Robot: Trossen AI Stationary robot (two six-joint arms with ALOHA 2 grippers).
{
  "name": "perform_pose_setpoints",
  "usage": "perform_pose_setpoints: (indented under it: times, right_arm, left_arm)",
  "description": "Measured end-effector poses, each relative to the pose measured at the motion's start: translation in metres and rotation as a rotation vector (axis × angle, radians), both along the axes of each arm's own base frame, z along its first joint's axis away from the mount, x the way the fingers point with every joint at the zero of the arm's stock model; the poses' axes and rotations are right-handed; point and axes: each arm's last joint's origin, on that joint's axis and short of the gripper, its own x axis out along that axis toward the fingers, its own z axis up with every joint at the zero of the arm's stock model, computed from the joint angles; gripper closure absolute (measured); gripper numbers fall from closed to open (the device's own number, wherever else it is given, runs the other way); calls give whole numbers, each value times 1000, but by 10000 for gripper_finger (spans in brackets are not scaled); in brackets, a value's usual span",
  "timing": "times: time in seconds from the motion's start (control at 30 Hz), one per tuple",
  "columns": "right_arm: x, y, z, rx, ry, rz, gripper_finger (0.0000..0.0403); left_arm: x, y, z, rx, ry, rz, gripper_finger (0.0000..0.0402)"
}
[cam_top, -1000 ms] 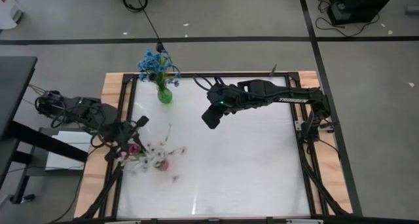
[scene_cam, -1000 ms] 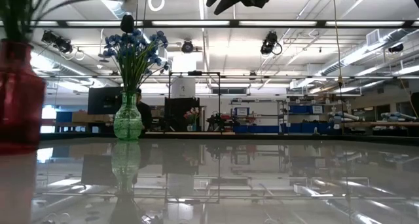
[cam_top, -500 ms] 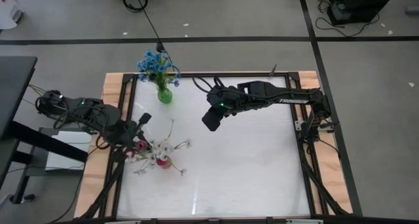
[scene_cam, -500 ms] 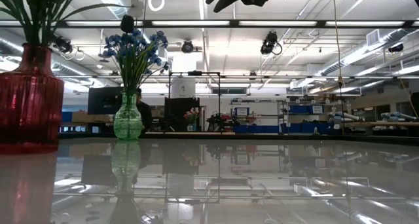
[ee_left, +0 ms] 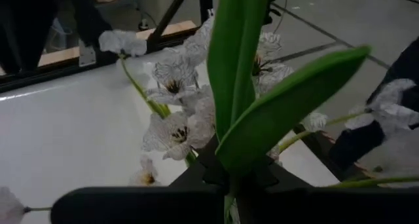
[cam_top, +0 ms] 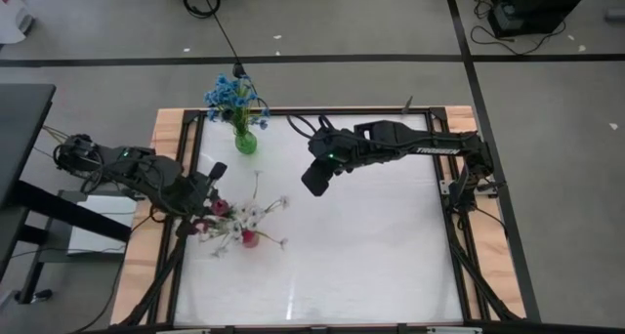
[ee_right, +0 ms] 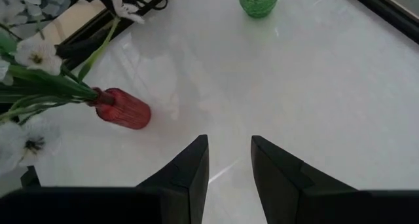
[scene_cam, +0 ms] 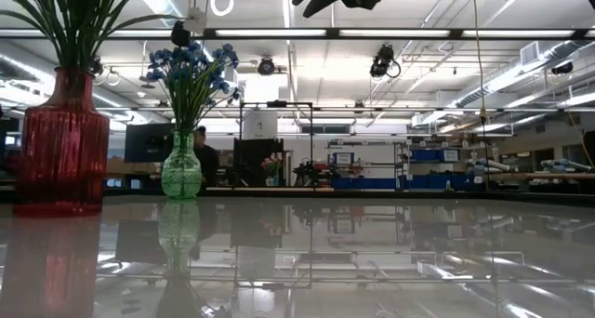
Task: Sort flowers into vase by color
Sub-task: Put the red tulip into the red vase
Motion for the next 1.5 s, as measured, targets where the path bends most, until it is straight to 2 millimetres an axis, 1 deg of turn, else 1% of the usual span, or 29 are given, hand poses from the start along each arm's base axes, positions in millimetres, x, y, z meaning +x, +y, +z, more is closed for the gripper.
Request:
perform_pose_setpoints:
  times: [0.13, 0.3, 0.53, 0.63, 0.7, 0.8, 1.0, 1.07, 1.17, 1.23, 1.3, 1.5]
  right_arm:
    - [0, 4, 0, 0, 0, 12, 279]
    - [0, 10, 0, 2, -1, 24, 279]
    - [0, 14, 0, 7, -2, 29, 279]
    - [0, 15, 0, 7, -1, 31, 279]
    - [0, 16, 0, 7, -2, 32, 279]
    - [0, 17, 0, 9, -1, 37, 279]
    - [-1, 18, 0, 13, 5, 41, 279]
    - [-1, 18, 0, 13, 5, 41, 279]
    - [-1, 18, 0, 13, 6, 41, 279]
    - [-1, 17, -1, 13, 8, 41, 279]
    - [-1, 18, 0, 13, 8, 41, 279]
    - [-1, 18, -1, 14, 8, 42, 279]
  left_arm:
    - [1, 0, -5, 14, 35, 24, 385]
    - [3, 0, -16, -5, 76, 41, 385]
    - [3, 0, -12, -22, 36, 43, 385]
    - [2, 0, -12, -32, 41, 47, 376]
    - [0, 1, -12, -34, 35, 47, 361]
    - [-5, 3, -9, -44, 10, 46, 328]
    - [-13, 6, 4, -66, -23, 46, 234]
    - [-14, 6, 6, -68, -20, 48, 203]
    - [-14, 6, 5, -82, -3, 55, 168]
    - [-15, 6, 8, -105, 1, 64, 153]
    - [-17, 7, 16, -123, -22, 65, 145]
    - [-32, 13, 42, -133, -43, 64, 148]
